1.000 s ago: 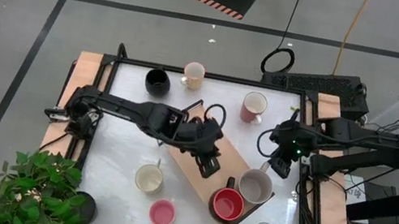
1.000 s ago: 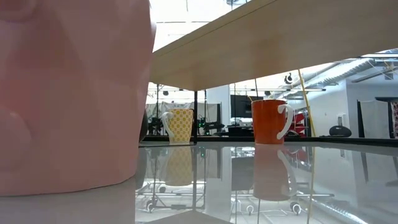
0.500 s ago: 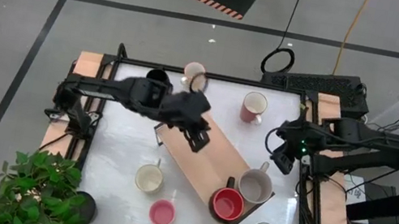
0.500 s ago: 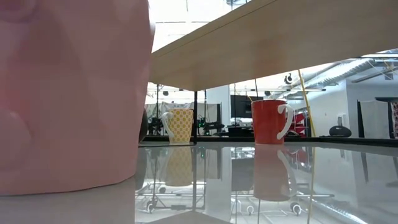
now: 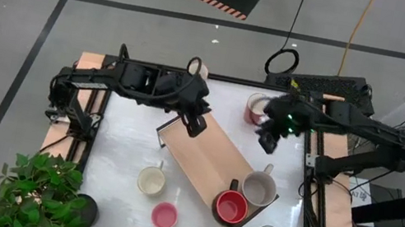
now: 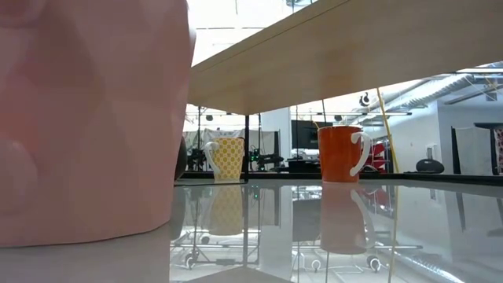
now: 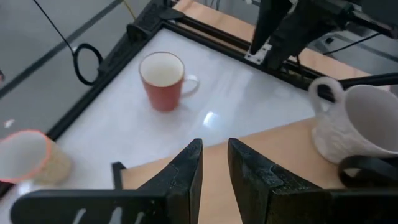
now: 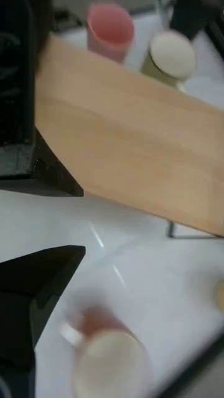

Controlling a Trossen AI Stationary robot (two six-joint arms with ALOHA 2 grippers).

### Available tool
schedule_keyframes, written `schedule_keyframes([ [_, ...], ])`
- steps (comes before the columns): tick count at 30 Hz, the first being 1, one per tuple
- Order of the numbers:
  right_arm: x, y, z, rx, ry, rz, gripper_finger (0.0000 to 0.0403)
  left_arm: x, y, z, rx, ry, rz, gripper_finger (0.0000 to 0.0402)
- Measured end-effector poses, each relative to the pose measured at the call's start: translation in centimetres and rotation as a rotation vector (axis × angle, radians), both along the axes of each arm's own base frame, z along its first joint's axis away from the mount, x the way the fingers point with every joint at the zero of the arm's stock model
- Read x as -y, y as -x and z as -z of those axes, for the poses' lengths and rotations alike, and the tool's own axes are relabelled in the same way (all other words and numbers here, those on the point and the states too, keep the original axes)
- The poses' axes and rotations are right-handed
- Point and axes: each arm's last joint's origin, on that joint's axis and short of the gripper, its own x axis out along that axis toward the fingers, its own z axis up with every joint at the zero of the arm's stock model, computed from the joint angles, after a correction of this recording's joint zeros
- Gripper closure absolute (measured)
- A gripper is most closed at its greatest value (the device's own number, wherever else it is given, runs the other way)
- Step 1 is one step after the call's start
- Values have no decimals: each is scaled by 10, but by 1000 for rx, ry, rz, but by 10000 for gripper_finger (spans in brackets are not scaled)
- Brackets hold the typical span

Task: Place coffee mugs
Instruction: Put the orange mug on the shelf

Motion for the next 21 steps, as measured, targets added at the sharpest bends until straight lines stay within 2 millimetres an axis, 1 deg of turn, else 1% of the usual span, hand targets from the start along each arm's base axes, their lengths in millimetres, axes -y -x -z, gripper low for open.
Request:
schedule_keyframes([
  [3,15,-18,-4,-18,70,-28,277,-6,0,0,-9,-22,1,321],
  [6,30,-33,-3,-49,113,-48,277,-8,0,0,-15,-37,8,321],
  [9,40,-42,4,-97,179,-130,275,-8,0,0,-19,-44,15,321],
  [11,45,-46,7,-125,230,-203,267,-8,2,-1,-17,-36,8,321],
  [15,58,-50,14,-168,275,-259,229,-3,7,1,-47,-27,-16,321],
  [21,78,-50,19,-211,383,-214,166,4,16,8,-167,-92,-79,321],
])
